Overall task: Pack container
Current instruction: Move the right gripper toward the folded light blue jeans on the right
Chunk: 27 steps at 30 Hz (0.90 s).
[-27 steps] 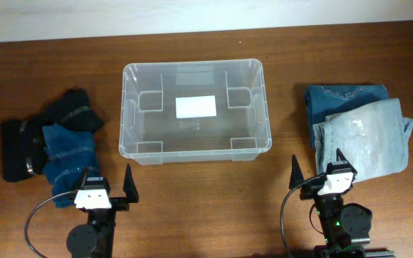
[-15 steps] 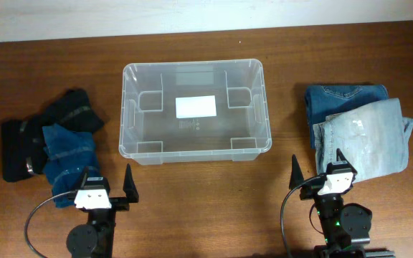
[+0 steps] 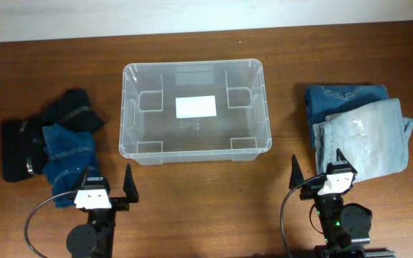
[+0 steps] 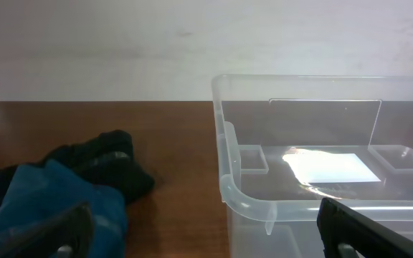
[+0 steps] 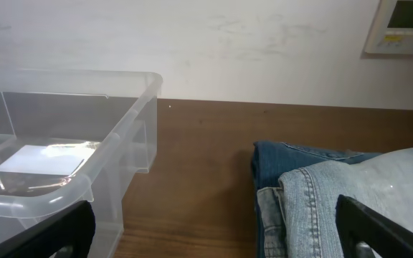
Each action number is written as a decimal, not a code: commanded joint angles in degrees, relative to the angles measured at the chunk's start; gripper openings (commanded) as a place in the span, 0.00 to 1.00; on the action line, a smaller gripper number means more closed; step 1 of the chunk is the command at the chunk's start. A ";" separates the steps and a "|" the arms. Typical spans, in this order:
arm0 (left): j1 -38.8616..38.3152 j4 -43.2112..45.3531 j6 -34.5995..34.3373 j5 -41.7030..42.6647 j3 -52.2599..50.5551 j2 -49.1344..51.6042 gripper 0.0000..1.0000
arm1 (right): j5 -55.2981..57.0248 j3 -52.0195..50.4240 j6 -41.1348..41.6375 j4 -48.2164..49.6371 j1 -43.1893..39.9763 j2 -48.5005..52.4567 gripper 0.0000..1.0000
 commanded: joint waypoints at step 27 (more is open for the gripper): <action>-0.22 -0.26 1.11 -0.39 -0.26 -0.59 1.00 | -2.56 1.11 3.98 -2.78 -0.42 -0.46 0.99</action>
